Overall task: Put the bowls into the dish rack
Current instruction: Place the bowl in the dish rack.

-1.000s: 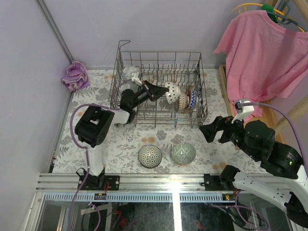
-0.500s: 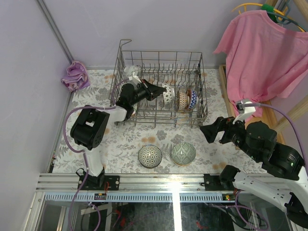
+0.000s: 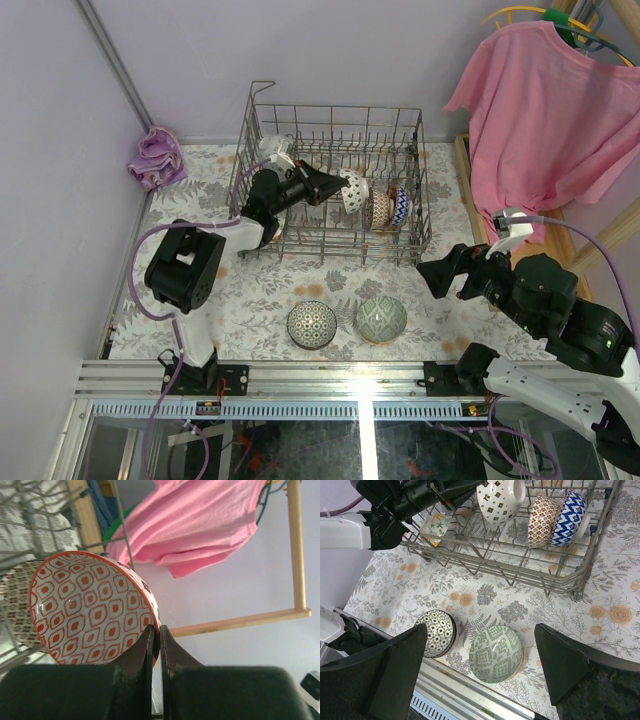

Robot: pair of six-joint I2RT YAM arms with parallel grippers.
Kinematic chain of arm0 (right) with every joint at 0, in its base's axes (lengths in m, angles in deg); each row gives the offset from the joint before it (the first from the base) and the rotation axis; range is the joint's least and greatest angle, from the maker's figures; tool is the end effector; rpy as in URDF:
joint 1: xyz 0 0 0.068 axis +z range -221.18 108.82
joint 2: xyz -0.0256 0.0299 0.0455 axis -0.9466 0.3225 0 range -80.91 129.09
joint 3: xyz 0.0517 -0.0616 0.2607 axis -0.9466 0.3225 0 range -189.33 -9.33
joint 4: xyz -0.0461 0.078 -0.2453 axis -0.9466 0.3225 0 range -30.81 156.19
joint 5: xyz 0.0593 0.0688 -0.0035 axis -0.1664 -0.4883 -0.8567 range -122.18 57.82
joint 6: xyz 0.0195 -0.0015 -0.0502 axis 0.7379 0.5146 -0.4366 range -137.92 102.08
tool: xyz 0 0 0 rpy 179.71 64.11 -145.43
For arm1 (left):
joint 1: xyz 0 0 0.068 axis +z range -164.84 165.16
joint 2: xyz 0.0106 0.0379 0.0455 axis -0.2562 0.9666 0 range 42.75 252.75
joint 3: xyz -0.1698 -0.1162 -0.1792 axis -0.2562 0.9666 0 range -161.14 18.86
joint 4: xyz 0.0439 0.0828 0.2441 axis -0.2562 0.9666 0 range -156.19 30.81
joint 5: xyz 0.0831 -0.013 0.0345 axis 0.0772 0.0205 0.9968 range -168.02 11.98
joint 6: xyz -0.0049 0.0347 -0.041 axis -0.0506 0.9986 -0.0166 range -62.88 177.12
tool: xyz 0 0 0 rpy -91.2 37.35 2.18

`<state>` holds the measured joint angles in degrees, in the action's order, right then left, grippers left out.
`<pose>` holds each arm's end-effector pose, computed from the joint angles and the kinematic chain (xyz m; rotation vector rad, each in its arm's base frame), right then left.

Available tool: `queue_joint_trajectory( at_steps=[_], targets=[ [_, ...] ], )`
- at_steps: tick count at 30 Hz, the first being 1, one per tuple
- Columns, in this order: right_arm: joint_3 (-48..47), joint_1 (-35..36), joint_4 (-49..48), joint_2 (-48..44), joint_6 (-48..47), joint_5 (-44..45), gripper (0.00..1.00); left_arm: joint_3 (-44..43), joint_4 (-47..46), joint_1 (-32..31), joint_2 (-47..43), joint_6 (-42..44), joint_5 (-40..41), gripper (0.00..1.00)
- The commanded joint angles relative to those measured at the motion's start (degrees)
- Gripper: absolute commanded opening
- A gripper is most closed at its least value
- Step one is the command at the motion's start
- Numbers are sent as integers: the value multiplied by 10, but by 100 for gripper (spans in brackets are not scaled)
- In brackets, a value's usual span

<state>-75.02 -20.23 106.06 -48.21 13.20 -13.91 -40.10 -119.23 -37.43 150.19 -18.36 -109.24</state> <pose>0.0562 0.0515 0.4141 -0.0891 1.8595 0.7255 0.3720 -0.1747 0.2301 -0.2990 1.7638 -1.7137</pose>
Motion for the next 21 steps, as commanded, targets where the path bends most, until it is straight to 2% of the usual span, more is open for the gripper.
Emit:
queue_joint_trajectory(
  at_steps=[1,11,21],
  targets=[
    [1,0,-20,-6,5,-10,95,-33,-69,-12,-35,-29,-32,0],
    [4,1,-22,-5,5,-11,95,-50,-70,-16,-12,-31,-33,0],
    [6,1,-18,-9,5,-8,96,-49,-138,-16,49,-65,-34,0]
  ],
)
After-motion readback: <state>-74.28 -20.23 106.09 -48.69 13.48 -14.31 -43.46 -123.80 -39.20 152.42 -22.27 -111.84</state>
